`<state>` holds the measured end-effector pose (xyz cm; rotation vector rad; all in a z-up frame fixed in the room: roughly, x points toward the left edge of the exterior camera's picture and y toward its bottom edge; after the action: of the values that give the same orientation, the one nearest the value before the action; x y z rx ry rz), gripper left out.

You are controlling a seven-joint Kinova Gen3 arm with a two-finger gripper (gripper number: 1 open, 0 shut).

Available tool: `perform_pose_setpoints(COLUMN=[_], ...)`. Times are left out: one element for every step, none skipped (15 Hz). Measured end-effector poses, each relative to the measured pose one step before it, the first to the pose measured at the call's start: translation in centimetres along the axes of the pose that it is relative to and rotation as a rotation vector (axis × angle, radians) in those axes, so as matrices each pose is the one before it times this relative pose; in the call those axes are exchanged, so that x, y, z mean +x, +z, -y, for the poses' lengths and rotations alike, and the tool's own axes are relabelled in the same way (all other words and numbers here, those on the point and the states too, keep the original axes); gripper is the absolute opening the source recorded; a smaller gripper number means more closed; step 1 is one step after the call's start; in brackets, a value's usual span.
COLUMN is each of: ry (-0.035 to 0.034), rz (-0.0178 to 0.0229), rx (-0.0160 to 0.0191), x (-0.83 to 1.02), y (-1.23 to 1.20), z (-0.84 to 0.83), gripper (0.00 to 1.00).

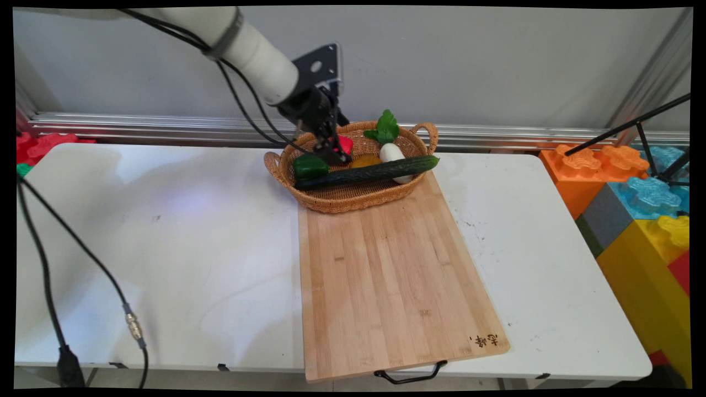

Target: Pick up the cucumber from the vegetable basket

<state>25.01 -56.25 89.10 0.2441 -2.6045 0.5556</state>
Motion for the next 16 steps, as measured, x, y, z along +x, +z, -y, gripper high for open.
perform_pose_setpoints(ry=[0.01054,0.00635,0.00836,0.01014,0.00558,0.00501,0.00242,0.00414,0.0038,0.00685,0.00597,0.00783,0.00681,0.00845,0.00878,0.00788], rz=[0.00354,0.00245,0.00368,0.00443,0.00399,0.00355,0.00139,0.00095,-0.00035,-0.00084,-0.00055,-0.00035,-0.00076,-0.0028,-0.0038,-0.00399], rx=[-0.00231,-0.00185,-0.00336,-0.00527,-0.00364,-0.00367,-0.00209,-0.00313,-0.00198,-0.00395,-0.00389,-0.00594,-0.00503,-0.00509,-0.00237,-0.00099], x=[0.221,0.127,0.168,0.203,0.065,0.039,-0.003,0.022,0.032,0.031,-0.012,-0.002,0.002,0.036,0.034,0.033], y=[0.87,0.572,0.823,1.038,0.701,0.664,0.411,0.615,0.403,0.642,0.48,0.523,0.416,0.425,0.393,0.375], z=[0.019,0.018,0.029,0.042,0.037,0.03,0.02,0.035,0.034,0.022,-0.008,-0.051,-0.047,-0.034,-0.019,0.003], gripper=[1.0,1.0,1.0,1.0,1.0,1.0,1.0,1.0,1.0,1.0,1.0,1.0,1.0,1.0,1.0,1.0])
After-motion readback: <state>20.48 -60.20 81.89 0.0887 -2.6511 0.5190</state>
